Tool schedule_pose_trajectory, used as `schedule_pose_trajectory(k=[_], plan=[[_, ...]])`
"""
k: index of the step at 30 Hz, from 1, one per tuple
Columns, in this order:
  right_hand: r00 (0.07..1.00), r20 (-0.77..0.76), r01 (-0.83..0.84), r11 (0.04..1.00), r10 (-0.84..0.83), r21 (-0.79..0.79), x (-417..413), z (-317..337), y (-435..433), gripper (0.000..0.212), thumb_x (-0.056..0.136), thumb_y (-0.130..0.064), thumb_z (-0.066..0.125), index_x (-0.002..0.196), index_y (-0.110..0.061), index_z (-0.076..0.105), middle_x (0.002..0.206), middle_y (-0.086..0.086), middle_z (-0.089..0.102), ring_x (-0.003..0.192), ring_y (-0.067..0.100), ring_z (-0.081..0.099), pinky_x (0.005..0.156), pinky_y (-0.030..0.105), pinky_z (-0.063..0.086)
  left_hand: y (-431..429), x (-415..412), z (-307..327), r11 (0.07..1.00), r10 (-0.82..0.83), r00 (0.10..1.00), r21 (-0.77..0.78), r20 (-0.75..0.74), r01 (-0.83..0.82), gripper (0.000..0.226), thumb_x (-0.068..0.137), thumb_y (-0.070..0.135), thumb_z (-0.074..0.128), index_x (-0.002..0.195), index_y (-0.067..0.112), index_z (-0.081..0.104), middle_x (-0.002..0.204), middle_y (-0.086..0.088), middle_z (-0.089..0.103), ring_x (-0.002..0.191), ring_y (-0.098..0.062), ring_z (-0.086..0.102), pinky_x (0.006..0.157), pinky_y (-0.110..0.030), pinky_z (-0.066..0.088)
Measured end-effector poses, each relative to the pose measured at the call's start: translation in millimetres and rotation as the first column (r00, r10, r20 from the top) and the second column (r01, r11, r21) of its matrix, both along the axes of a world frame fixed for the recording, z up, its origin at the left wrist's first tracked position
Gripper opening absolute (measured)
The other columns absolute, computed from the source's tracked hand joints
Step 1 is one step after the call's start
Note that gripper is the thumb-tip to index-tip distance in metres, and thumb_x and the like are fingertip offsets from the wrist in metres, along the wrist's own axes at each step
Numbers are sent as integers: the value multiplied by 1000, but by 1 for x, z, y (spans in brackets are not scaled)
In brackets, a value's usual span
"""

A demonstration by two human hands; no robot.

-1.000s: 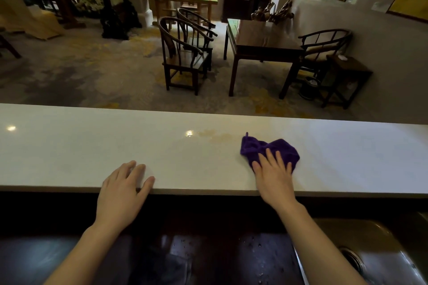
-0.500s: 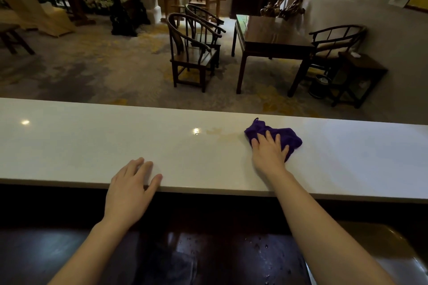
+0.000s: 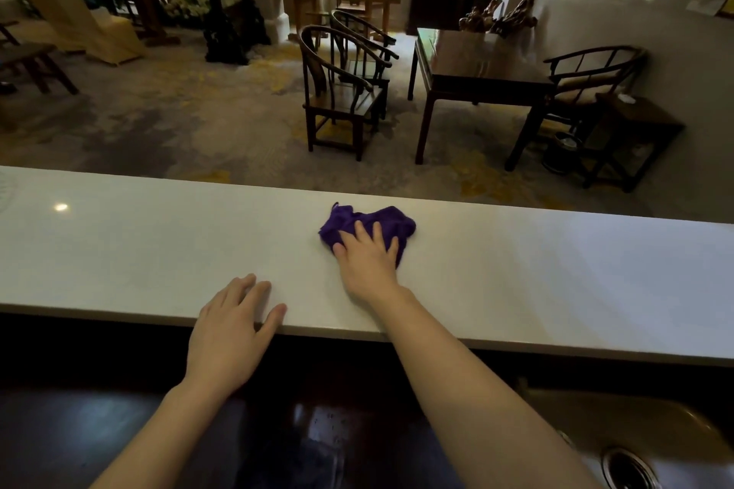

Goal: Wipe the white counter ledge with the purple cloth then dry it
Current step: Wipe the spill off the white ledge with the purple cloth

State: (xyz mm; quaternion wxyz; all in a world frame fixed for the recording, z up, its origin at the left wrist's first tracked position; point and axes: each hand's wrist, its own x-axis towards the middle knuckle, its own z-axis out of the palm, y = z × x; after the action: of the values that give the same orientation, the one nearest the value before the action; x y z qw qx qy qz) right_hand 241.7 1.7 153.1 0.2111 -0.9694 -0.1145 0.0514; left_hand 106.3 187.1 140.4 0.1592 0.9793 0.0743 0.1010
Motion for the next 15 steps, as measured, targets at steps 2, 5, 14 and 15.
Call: schedule_pose_trajectory(k=[2,5,14,15], plan=[[998,-3,-65,998,65,16,-6,-2,16,46,107,-43,27,148,-27,41,168,4,18,155,35,1,118,63,-7,0,1,0,1000,-4,1000,5,1,4,47,91,45,58,129,16,61,140,-8,56,130,-29,52,107,-46,42],[989,-2,-148,989,148,18,-19,-5,34,46,106,-43,27,147,-27,42,168,5,18,155,35,0,118,62,-9,0,1,1,1000,-6,1000,9,-4,6,49,92,47,55,130,16,59,141,-8,55,130,-28,52,107,-46,42],[957,163,-247,969,241,17,-88,-15,24,44,107,-41,29,146,-25,42,166,4,27,155,30,8,124,58,1,-1,-2,2,1000,-17,1000,-9,16,18,51,94,51,48,132,18,58,139,-7,57,128,-27,54,105,-45,44],[957,175,-237,971,231,14,-92,-15,17,44,107,-41,30,147,-25,42,165,4,28,155,30,8,124,57,2,-1,-2,2,1000,-11,1000,-9,15,12,50,94,50,50,132,19,58,140,-7,56,130,-27,53,106,-45,43]])
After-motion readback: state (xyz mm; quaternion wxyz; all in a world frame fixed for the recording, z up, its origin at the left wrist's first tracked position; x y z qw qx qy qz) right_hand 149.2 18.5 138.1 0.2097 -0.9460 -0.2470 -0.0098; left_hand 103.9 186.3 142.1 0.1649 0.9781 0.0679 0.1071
